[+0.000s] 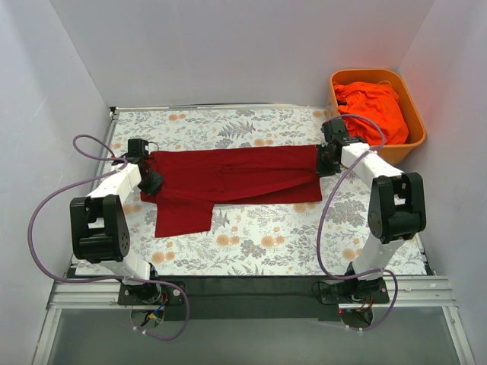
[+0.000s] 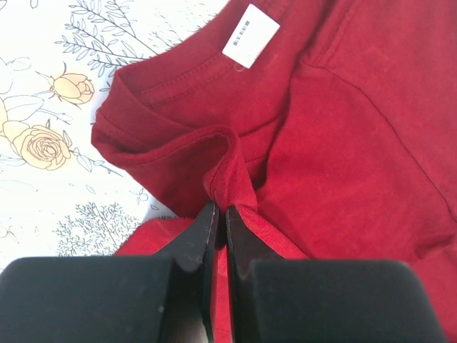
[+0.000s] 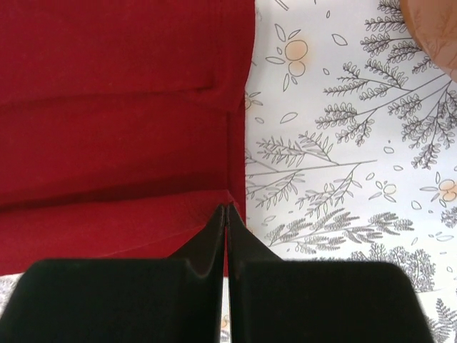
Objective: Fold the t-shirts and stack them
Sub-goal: Fold the tshirt
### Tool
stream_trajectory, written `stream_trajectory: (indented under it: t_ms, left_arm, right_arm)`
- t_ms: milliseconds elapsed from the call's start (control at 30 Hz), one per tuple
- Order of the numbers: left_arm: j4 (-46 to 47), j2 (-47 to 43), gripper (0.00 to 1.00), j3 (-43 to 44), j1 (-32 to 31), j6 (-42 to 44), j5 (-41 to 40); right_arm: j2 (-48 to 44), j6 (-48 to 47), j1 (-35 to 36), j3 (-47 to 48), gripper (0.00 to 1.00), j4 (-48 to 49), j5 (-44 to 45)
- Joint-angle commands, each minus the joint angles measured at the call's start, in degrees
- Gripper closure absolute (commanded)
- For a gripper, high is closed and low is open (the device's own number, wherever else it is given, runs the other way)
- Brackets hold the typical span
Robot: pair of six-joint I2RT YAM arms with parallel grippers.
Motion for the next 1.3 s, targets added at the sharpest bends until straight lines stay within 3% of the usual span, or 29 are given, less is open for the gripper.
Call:
stream_trajectory:
  t_ms: [0, 67, 133, 167, 300, 367, 400, 500, 667, 767, 967, 1267]
  left_arm:
    - [1.6, 0.5, 0.97, 1.2, 0.8, -0.9, -1.3]
    - [2.3, 1.4, 0.92, 1.4, 0.8, -0.9, -0.8]
    - [3.5, 1.8, 0.85, 1.6, 0.8, -0.1, 0.3]
    - [4.1, 2.0, 0.74, 2.0, 0.8, 0.8, 0.9]
    - [3.3, 1.8, 0.52, 4.6, 0.8, 3.6, 2.8]
    - [2.3, -0.3, 0.45, 4.6, 0.8, 3.8, 2.6]
    - [2.0, -1.7, 0.36, 3.7, 0.8, 3.7, 2.4]
    - [0.3, -8.1, 0.3, 0.6, 0.8, 3.2, 1.6]
    - [-2.6, -19.2, 0.29, -8.0, 0.8, 2.8, 0.1]
    - [-3.1, -22.1, 0.28, -14.3, 0.8, 2.8, 0.2]
    - [-2.0, -22.6, 0.28, -20.3, 0.8, -2.2, 2.3]
    - [-0.6, -20.3, 0.31, -23.3, 0.8, -4.2, 2.7]
  right_arm:
    - [2.1, 0.4, -0.7, 2.3, 0.99, 2.6, 1.7]
    - [2.9, 0.7, -0.6, 2.2, 0.96, 3.2, 1.8]
    - [3.6, 0.8, -0.7, 2.2, 0.87, 3.8, 1.7]
    - [3.8, 0.8, -0.6, 2.3, 0.83, 3.9, 1.6]
    - [1.7, 0.3, -0.3, 2.7, 0.63, 4.5, 0.2]
    - [0.1, -0.3, 0.9, 2.5, 0.58, 5.1, -1.0]
    - [-1.7, -0.8, 1.6, 2.4, 0.54, 5.3, -1.8]
    - [-5.4, -3.1, 6.9, 1.1, 0.52, 7.2, -4.3]
    - [-9.1, -8.2, 21.2, -2.2, 0.51, 12.3, -5.1]
    - [-8.8, -11.9, 28.3, -3.3, 0.51, 18.2, -12.0]
    - [0.2, -21.1, 42.3, 2.5, 0.51, 19.9, -16.1]
    - [12.3, -26.6, 51.5, 11.4, 0.53, 19.7, -18.3]
